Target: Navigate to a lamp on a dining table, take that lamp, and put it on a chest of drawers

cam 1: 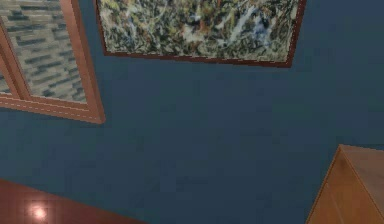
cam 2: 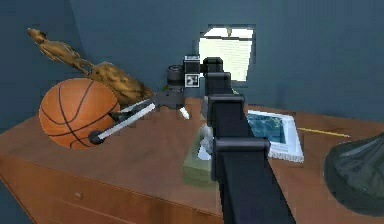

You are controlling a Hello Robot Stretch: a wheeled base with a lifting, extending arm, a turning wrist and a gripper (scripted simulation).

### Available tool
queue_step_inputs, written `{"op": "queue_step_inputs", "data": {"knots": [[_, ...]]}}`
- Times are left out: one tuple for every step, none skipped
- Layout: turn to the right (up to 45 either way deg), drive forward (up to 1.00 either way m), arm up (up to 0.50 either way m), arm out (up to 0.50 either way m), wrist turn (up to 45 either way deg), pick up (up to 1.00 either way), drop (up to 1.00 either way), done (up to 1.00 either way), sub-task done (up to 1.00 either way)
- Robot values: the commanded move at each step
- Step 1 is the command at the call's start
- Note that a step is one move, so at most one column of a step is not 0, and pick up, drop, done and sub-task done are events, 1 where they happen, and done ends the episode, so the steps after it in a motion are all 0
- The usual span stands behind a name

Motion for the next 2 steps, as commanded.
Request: {"op": "queue_step_inputs", "data": {"knots": [[0.0,0.00,0.00,0.00,45.0,0.00,0.00,0.00,0.00],[0.0,0.00,0.00,0.00,33.0,0.00,0.00,0.00,0.00]]}}
